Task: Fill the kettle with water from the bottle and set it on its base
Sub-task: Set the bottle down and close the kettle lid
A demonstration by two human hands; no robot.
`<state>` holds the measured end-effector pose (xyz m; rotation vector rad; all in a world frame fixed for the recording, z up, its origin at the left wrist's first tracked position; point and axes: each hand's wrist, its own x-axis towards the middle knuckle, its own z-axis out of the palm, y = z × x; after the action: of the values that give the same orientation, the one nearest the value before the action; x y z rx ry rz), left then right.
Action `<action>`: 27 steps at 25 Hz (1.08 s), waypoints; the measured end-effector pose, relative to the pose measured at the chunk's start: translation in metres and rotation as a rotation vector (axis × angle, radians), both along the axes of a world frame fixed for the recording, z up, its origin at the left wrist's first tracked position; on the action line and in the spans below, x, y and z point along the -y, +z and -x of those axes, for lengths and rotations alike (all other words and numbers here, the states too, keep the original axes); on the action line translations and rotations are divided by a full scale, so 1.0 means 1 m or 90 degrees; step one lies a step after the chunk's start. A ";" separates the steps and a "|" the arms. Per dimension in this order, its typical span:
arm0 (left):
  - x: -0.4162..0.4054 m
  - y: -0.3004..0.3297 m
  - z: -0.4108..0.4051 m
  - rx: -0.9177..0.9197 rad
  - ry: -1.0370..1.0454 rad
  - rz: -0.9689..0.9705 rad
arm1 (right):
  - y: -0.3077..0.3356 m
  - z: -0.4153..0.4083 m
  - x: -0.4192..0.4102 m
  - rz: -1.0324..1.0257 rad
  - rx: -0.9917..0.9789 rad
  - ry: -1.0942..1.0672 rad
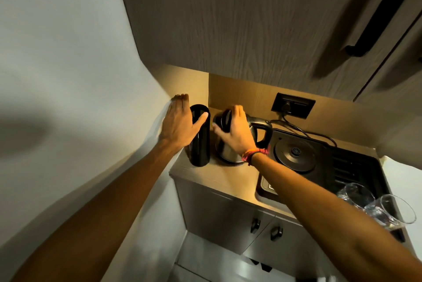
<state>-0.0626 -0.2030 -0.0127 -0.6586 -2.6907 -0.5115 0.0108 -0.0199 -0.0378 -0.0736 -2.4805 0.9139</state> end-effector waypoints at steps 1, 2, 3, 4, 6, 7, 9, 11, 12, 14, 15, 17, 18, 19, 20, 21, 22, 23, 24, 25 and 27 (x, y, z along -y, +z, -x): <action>0.006 -0.004 -0.003 -0.001 -0.015 -0.014 | 0.019 0.010 0.001 0.046 -0.031 -0.004; 0.010 -0.006 -0.006 -0.003 -0.031 -0.028 | 0.034 0.019 0.004 0.065 -0.031 0.024; 0.013 -0.007 -0.009 -0.009 -0.045 -0.045 | 0.044 0.027 0.008 0.041 -0.002 0.067; 0.014 -0.008 -0.011 -0.018 -0.051 -0.070 | 0.048 0.033 0.012 -0.018 0.042 0.109; 0.019 -0.006 -0.015 -0.033 -0.055 -0.126 | 0.050 0.038 0.025 -0.129 0.120 0.161; 0.019 -0.005 -0.015 -0.029 -0.058 -0.150 | 0.048 0.041 0.028 -0.151 0.136 0.160; 0.024 -0.002 -0.017 -0.029 -0.059 -0.182 | 0.046 0.042 0.034 -0.207 0.126 0.151; 0.026 0.001 -0.017 -0.042 -0.062 -0.197 | 0.046 0.041 0.036 -0.280 0.125 0.164; 0.026 0.002 -0.017 -0.049 -0.064 -0.199 | 0.047 0.041 0.037 -0.312 0.122 0.168; 0.022 0.008 -0.020 -0.071 -0.063 -0.195 | 0.046 0.040 0.035 -0.343 0.103 0.159; 0.018 0.012 -0.021 -0.086 -0.066 -0.191 | 0.042 0.036 0.031 -0.329 0.086 0.148; 0.005 0.020 -0.025 -0.138 -0.115 -0.171 | 0.032 0.021 0.016 -0.253 0.064 0.114; -0.005 0.022 -0.030 -0.175 -0.159 -0.155 | 0.025 0.010 0.002 -0.226 0.069 0.091; -0.019 0.023 -0.036 -0.210 -0.210 -0.135 | 0.018 0.000 -0.017 -0.218 0.083 0.064; -0.034 0.022 -0.044 -0.227 -0.263 -0.107 | 0.013 -0.010 -0.037 -0.229 0.115 0.035; -0.051 0.019 -0.052 -0.212 -0.310 -0.069 | 0.009 -0.020 -0.059 -0.252 0.164 0.004; -0.070 0.016 -0.058 -0.164 -0.341 -0.023 | 0.007 -0.027 -0.080 -0.275 0.227 -0.030; -0.089 0.012 -0.060 -0.094 -0.349 0.022 | 0.005 -0.032 -0.097 -0.279 0.296 -0.055; -0.103 0.009 -0.057 -0.011 -0.327 0.055 | 0.004 -0.033 -0.107 -0.262 0.360 -0.060; -0.117 0.006 -0.051 0.076 -0.282 0.076 | 0.005 -0.031 -0.113 -0.233 0.408 -0.053; -0.137 -0.001 -0.032 0.229 -0.169 0.117 | 0.006 -0.024 -0.117 -0.202 0.405 -0.047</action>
<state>-0.0304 -0.0663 -0.0138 -1.0779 -3.0305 -0.4900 0.0348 0.0973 -0.0319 -0.3996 -3.1494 0.4985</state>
